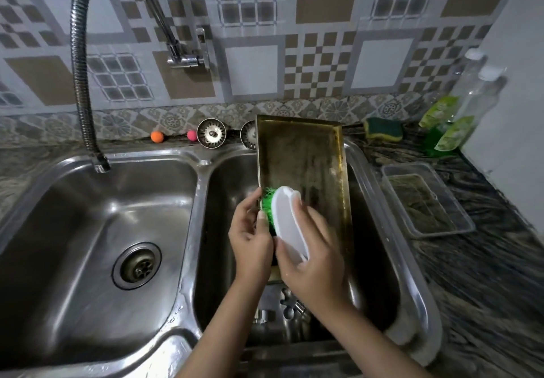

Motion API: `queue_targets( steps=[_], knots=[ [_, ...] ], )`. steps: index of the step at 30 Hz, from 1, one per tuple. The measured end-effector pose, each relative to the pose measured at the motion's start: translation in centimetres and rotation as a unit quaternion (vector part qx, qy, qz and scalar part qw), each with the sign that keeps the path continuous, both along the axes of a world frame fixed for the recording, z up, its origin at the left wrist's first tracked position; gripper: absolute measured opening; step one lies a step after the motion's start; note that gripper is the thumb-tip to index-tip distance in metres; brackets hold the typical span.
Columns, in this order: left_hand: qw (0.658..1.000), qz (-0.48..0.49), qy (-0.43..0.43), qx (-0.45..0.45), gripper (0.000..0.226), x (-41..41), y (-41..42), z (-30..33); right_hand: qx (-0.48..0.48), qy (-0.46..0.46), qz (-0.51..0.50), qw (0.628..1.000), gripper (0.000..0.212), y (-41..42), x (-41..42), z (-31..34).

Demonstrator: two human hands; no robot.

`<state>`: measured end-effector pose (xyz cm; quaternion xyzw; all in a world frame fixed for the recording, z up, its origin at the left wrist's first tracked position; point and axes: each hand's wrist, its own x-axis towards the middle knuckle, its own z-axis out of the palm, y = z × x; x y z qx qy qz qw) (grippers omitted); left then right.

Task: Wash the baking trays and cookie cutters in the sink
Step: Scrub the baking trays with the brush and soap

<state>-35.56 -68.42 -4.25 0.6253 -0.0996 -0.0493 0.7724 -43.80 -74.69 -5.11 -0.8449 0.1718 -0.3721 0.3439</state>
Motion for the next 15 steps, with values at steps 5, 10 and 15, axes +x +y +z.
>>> queue_targets(
  steps=[5, 10, 15],
  knots=[
    [1.000, -0.024, -0.014, -0.006, 0.035, -0.7, 1.0, 0.3, 0.042, 0.030, -0.121, 0.991, 0.071, -4.3, 0.1, -0.6],
    [0.999, -0.044, -0.015, 0.007, 0.038, -0.5, 0.9, 0.4, 0.004, -0.003, 0.009, 1.000, 0.070, -0.5, -0.2, 0.2],
    [0.996, -0.077, -0.040, 0.028, 0.033, -1.4, 2.4, -0.1, 0.061, 0.015, -0.083, 0.995, 0.068, -8.6, 2.3, 2.0]
  ],
)
